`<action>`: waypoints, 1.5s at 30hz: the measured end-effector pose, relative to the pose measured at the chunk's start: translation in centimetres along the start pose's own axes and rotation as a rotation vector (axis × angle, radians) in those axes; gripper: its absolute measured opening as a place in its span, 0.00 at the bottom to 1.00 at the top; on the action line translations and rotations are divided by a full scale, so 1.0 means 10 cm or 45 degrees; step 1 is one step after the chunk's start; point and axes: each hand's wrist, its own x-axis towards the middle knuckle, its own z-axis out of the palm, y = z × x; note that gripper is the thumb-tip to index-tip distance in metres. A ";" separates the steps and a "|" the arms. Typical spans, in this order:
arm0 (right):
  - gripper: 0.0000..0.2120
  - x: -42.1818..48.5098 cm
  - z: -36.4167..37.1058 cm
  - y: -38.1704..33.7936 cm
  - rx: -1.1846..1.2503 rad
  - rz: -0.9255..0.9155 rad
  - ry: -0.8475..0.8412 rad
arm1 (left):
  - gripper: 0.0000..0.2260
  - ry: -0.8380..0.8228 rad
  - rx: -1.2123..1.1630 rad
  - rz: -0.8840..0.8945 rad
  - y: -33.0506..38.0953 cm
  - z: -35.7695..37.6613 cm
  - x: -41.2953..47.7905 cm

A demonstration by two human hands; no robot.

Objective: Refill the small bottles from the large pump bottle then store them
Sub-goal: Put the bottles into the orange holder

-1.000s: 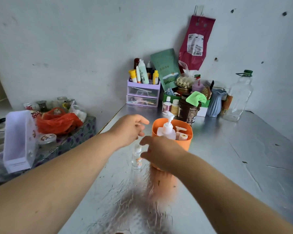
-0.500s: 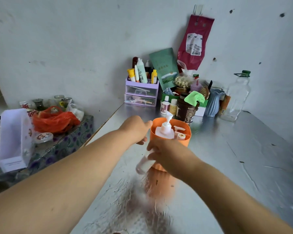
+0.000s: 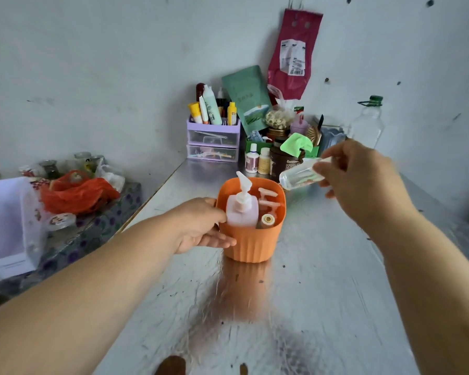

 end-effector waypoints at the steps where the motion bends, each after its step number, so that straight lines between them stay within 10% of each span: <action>1: 0.07 -0.03 0.01 0.00 -0.009 -0.001 -0.032 | 0.15 -0.009 0.002 0.000 -0.03 0.00 -0.04; 24: 0.10 -0.30 0.35 -0.22 -0.594 -0.130 -0.526 | 0.25 0.058 -0.049 0.030 -0.20 0.16 -0.29; 36: 0.10 -0.23 0.12 -0.31 -0.428 -0.233 -0.146 | 0.25 0.108 0.104 0.058 -0.19 0.13 -0.29; 45: 0.10 -0.23 0.12 -0.28 -0.558 -0.179 -0.431 | 0.24 0.119 0.018 0.053 -0.16 0.16 -0.28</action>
